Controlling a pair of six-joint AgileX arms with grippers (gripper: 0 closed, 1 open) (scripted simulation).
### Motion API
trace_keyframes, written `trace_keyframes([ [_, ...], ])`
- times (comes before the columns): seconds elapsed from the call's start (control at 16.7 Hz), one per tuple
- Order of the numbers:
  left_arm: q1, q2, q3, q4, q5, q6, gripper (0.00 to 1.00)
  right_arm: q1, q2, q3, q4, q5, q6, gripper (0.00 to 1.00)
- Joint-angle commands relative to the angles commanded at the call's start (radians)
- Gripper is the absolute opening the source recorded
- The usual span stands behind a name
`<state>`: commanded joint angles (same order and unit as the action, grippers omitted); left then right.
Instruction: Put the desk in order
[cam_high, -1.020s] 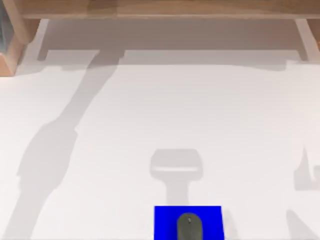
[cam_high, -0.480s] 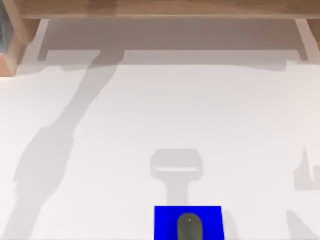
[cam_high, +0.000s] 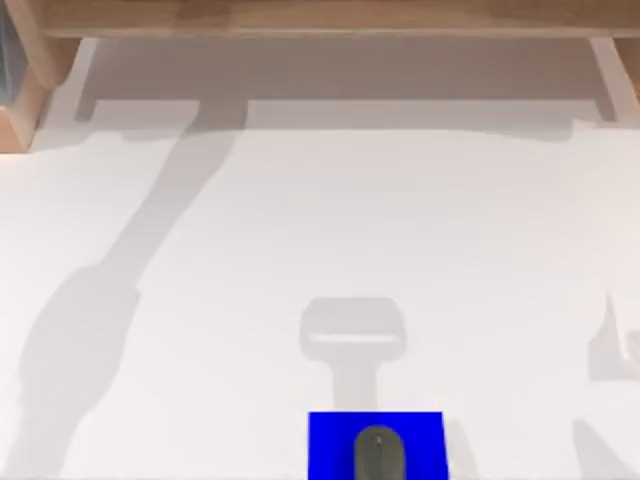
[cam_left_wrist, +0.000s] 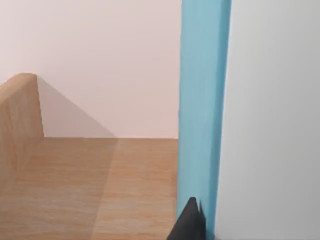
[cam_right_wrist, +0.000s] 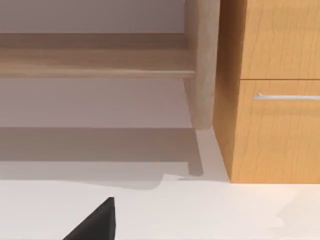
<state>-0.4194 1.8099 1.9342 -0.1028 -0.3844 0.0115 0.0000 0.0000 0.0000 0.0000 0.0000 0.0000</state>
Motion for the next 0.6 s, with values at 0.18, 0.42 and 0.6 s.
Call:
trace_keyframes([
  [0.18,-0.001,-0.023,-0.003,0.023,0.016,0.025,0.0,0.0,0.0,0.0,0.0,0.0,0.0,1.0],
  [0.42,0.038,-0.1,-0.046,0.093,0.063,0.132,0.0,0.0,0.0,0.0,0.0,0.0,0.0,1.0],
  [0.6,0.124,-0.166,-0.121,0.157,0.11,0.261,0.0,0.0,0.0,0.0,0.0,0.0,0.0,1.0],
])
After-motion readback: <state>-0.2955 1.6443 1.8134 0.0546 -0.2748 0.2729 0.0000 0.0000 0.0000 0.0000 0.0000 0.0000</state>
